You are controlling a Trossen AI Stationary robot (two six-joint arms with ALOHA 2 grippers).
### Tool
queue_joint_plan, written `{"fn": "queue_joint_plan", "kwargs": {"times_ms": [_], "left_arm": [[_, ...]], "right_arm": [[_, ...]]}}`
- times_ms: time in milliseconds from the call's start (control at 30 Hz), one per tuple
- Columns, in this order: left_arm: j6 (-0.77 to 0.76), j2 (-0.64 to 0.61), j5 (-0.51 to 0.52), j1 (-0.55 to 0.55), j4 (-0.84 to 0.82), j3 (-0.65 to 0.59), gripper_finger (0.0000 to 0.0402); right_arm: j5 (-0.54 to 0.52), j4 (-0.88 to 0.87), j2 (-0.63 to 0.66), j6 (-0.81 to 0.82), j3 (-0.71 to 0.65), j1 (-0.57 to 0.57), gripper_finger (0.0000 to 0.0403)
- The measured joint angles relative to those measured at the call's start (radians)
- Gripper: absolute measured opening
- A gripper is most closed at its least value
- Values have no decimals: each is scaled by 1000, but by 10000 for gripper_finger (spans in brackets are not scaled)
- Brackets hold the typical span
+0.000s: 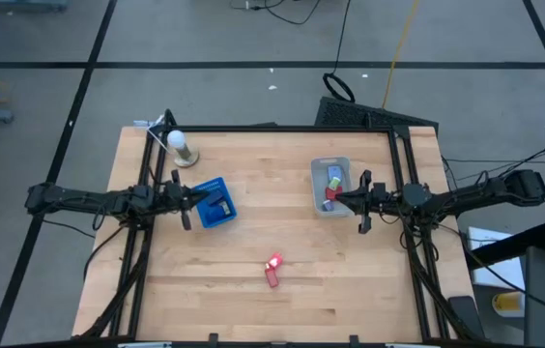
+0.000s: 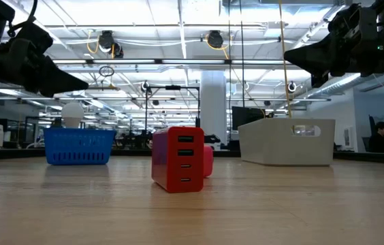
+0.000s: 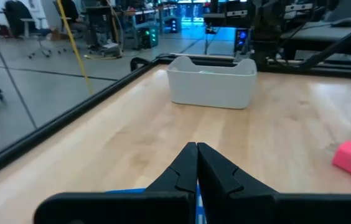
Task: Pick & Place Office items
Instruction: Put the pink charger adapter into the grey bin
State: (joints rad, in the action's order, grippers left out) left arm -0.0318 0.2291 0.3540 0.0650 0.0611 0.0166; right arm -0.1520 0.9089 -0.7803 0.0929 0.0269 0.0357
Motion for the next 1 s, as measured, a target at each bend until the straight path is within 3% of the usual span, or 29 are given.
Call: {"fn": "queue_joint_plan", "kwargs": {"times_ms": [267, 533, 667, 800, 1000], "left_arm": [[-105, 0, -39, 0, 16, -2, 10], [-81, 0, -40, 0, 47, -2, 10], [-78, 0, -30, 0, 47, -2, 10], [-84, 0, -23, 0, 38, -2, 10], [-113, 0, -38, 2, 7, -2, 10]], "right_arm": [[-2, 0, 0, 0, 0, 0, 20], [-5, -13, -1, 33, 19, 8, 14], [-47, -205, -51, 15, 136, 81, 4], [-170, -349, -168, -25, 291, 168, 3], [-184, -352, -351, -92, 429, 232, 9]]}}
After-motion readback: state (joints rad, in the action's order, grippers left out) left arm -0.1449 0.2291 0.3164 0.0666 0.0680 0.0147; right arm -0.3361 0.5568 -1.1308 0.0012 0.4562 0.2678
